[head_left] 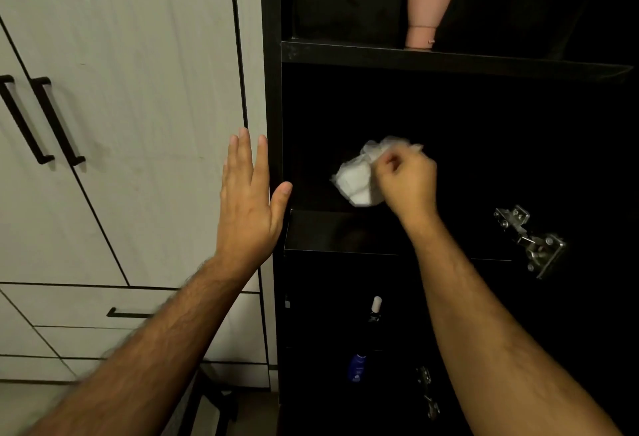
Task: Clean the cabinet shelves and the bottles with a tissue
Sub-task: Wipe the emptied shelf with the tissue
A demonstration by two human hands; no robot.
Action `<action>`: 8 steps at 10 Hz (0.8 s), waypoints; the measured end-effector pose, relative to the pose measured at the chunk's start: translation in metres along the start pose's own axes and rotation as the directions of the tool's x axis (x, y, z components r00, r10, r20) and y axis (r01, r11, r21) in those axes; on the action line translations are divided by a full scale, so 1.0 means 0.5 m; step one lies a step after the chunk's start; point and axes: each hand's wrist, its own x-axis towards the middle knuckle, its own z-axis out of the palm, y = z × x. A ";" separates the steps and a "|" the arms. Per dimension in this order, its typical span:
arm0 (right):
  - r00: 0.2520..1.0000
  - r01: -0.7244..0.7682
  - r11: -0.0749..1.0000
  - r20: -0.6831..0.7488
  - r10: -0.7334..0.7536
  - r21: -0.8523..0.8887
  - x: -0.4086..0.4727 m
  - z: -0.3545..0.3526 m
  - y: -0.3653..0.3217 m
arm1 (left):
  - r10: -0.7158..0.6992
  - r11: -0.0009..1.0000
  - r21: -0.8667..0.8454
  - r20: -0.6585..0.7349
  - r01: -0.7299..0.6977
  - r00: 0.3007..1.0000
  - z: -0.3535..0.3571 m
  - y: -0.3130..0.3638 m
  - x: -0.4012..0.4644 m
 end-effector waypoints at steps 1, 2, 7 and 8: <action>0.992 -0.067 0.995 -0.101 0.075 0.075 0.065 -0.047 -0.042 | -0.013 1.000 0.006 0.003 0.013 1.000 0.001 0.001 -0.001; 0.998 0.038 0.999 -0.049 -0.038 -0.002 0.068 -0.023 -0.092 | -0.021 1.000 0.002 0.008 0.021 1.000 -0.001 0.003 0.000; 0.758 0.331 0.902 0.647 -0.080 -0.277 -0.115 0.129 -0.154 | -0.001 0.999 0.051 0.020 0.000 1.000 -0.005 -0.003 -0.003; 0.764 0.173 0.945 0.643 0.048 -0.276 -0.103 0.129 -0.168 | -0.002 0.998 0.062 0.026 0.001 1.000 -0.013 -0.006 0.001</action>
